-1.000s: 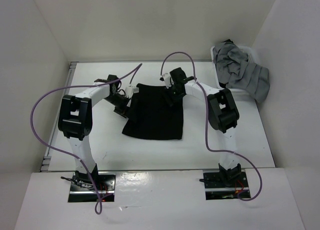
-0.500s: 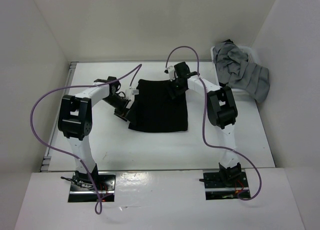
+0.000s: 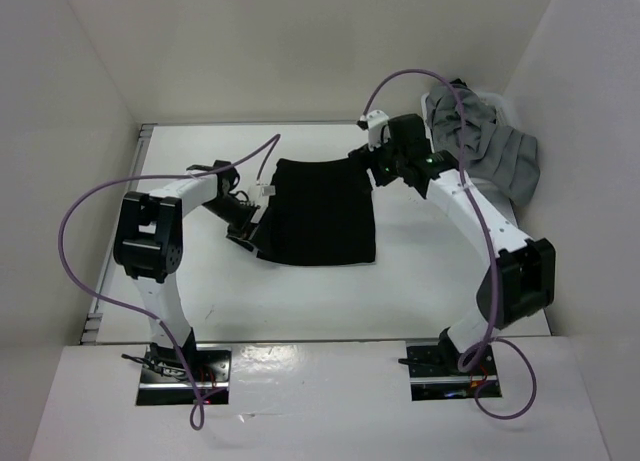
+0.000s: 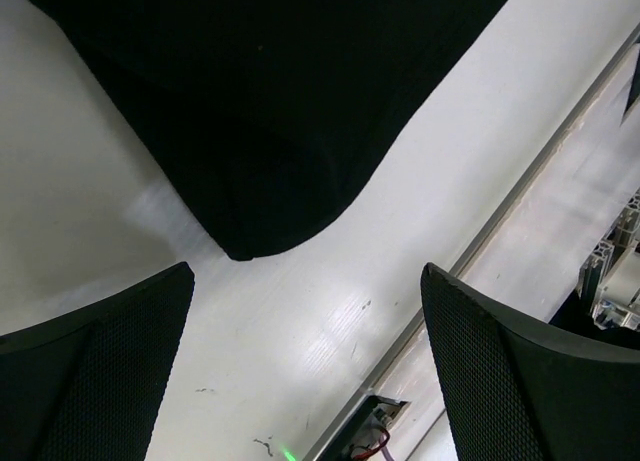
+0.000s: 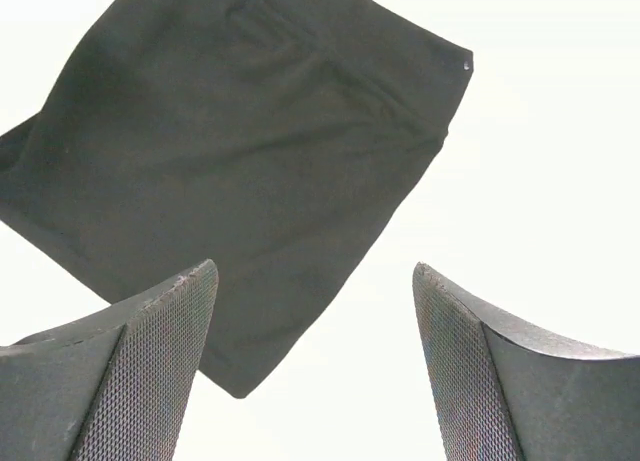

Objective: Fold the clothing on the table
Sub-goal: Flatten the skirt out

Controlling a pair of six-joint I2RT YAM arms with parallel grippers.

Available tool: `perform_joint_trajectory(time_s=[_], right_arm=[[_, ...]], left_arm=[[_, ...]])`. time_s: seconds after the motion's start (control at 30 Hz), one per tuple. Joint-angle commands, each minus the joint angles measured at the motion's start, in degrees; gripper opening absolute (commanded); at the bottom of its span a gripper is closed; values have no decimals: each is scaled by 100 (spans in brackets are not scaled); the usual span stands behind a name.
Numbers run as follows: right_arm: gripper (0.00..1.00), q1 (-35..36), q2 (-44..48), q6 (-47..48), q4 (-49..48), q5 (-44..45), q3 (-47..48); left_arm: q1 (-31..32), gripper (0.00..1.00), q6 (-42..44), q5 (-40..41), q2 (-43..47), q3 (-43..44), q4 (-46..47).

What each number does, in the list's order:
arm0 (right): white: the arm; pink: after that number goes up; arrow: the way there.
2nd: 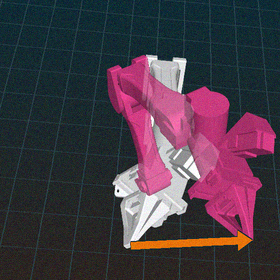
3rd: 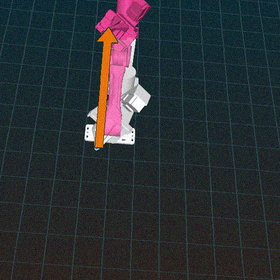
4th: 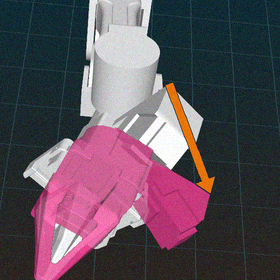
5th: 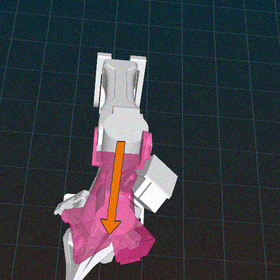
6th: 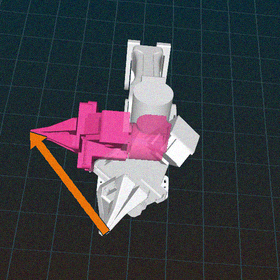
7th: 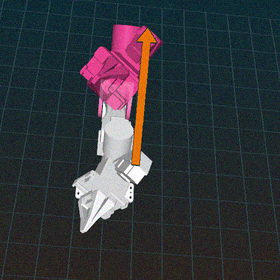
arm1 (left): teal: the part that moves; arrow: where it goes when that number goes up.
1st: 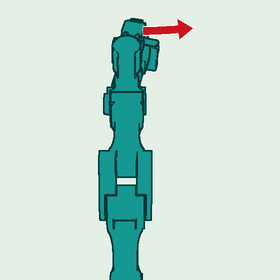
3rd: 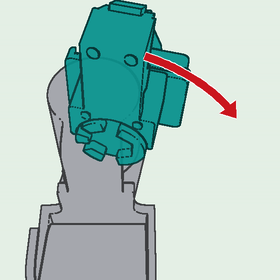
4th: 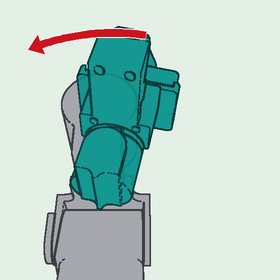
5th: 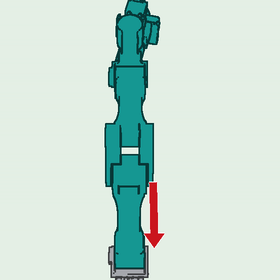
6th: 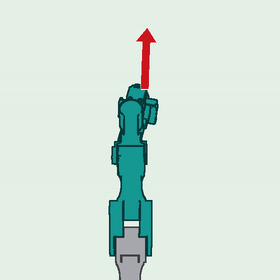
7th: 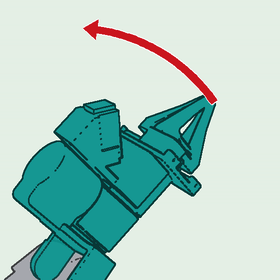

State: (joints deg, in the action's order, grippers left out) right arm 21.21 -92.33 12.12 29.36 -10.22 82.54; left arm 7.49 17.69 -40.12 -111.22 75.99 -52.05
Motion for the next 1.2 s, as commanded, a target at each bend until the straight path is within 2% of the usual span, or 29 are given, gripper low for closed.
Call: perform_joint_trajectory(time_s=[0.0,0.07,0.13,0.27,0.43,0.63,0.73,0.77,0.83,0.97,1.0,1.13,1.17], right_arm=[[83,15,312,-87,96,186,-667],[82,15,557,-87,96,187,-940],[82,15,681,-87,96,134,-1064],[82,15,875,-87,35,20,-1214],[82,15,937,-140,34,20,-1267],[82,15,1103,-245,34,73,-1381],[82,15,1156,-298,87,134,-1434],[82,15,1156,-368,87,195,-1434],[82,15,1156,-447,201,257,-1434],[82,15,665,-509,884,363,-1180],[82,15,421,-570,1000,415,-1118],[82,94,23,-570,1150,591,-1170],[82,163,-30,-631,1150,591,-1240]], left_arm=[[104,100,-249,144,-48,-75,256],[104,100,-432,223,-49,-128,371],[104,96,-582,504,-102,-197,651],[104,83,-828,637,-102,-268,978],[104,62,-882,856,-234,-453,1197],[104,47,-820,673,-427,-506,1014],[104,43,-697,672,-366,-559,951],[104,38,-645,672,-365,-559,890],[157,36,-592,619,-304,-611,829],[157,23,-530,505,-190,-664,828],[157,16,-530,505,-137,-664,828],[157,4,-530,443,-137,-664,776],[157,4,-530,443,-137,-664,776]])
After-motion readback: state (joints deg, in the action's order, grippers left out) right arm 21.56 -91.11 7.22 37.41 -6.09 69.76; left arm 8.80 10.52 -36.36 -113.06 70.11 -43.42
